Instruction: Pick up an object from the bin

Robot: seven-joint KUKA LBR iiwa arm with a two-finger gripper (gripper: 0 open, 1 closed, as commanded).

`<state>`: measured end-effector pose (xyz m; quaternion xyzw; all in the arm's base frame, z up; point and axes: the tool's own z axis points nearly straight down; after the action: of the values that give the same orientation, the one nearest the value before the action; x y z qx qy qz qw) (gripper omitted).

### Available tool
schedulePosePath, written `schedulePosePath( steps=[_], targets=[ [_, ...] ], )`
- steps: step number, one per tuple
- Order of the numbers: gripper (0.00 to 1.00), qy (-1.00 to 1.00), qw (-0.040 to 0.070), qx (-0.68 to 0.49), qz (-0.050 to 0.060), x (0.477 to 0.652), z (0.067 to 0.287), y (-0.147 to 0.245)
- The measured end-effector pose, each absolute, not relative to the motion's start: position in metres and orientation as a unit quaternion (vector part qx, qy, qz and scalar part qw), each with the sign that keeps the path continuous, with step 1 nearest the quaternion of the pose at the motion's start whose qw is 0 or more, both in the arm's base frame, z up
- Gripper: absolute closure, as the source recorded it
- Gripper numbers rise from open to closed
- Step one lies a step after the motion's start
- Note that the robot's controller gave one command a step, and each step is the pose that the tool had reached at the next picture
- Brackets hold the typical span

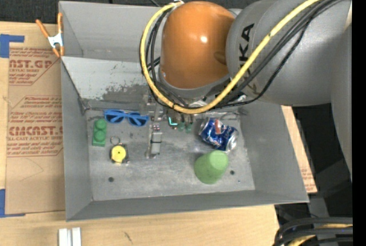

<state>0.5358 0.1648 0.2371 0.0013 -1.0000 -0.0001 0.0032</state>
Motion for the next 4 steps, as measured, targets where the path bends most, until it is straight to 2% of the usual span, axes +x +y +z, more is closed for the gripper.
schedulePosePath(
  steps=[1, 2, 3, 4],
  targets=[
    [0.0, -0.985, 0.002, 0.171, 0.0, 0.556, 0.074, 0.177],
    [0.0, -0.996, 0.0, 0.093, -0.001, 0.539, 0.07, 0.191],
    [1.0, -0.996, -0.001, 0.093, -0.001, 0.54, 0.071, 0.19],
    [1.0, -0.995, -0.004, 0.101, -0.001, 0.539, 0.179, 0.22]
  ],
)
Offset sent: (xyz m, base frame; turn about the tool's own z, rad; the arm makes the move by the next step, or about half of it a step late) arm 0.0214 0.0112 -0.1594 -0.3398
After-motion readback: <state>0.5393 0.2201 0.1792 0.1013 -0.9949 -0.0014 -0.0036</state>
